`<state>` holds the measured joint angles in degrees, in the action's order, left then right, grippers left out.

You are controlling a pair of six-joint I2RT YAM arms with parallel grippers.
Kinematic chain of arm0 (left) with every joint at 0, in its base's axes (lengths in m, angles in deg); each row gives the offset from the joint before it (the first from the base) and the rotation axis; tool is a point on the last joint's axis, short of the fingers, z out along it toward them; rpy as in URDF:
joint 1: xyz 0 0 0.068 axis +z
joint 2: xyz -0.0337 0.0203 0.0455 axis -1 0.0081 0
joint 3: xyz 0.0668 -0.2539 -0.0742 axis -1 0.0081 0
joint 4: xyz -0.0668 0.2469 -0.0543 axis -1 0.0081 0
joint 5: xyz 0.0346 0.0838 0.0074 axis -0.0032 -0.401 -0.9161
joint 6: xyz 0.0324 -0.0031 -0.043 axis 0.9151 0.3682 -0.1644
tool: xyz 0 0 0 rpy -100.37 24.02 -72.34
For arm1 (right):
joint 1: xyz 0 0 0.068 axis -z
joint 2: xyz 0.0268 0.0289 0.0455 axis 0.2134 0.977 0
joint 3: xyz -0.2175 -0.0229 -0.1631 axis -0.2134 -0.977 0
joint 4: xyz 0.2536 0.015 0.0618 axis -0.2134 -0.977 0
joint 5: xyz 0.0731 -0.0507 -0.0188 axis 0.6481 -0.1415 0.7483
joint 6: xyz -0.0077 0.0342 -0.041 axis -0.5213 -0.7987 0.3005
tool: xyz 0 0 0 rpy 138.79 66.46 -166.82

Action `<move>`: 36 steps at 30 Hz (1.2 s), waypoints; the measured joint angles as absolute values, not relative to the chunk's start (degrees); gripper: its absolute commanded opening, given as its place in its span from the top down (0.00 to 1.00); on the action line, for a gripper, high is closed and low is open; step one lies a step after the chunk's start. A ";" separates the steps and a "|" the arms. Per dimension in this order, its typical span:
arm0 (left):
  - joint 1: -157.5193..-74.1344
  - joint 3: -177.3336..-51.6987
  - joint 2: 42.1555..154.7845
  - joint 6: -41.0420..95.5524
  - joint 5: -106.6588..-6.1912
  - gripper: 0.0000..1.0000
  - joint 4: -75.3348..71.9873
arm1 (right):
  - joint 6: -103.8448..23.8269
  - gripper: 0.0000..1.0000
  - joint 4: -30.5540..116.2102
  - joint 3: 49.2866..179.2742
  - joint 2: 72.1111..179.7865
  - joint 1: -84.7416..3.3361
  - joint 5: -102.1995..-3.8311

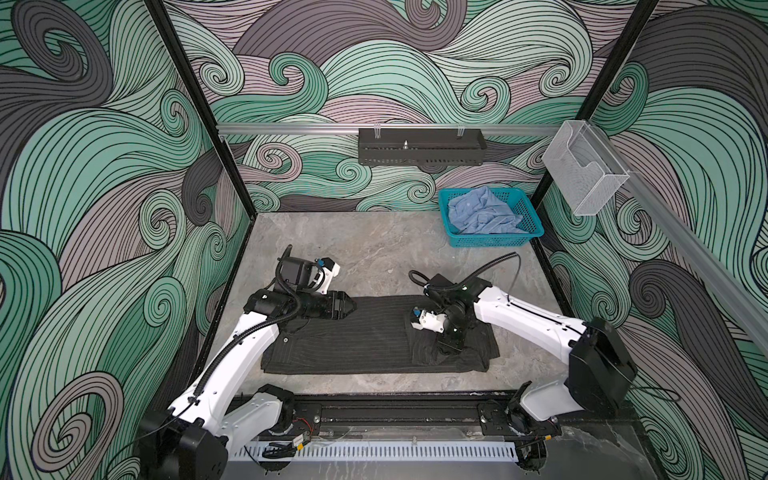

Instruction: Fold and stack the long sleeve shirts

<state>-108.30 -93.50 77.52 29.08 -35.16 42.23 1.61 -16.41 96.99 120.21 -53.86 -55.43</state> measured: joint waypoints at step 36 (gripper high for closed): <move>-139.25 -124.01 131.74 22.89 -39.32 0.76 31.47 | -32.75 0.54 8.59 84.75 78.88 -34.14 -60.32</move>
<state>-139.25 -124.01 131.74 22.89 -39.32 31.47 -32.75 8.59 84.75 78.88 -34.14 -60.32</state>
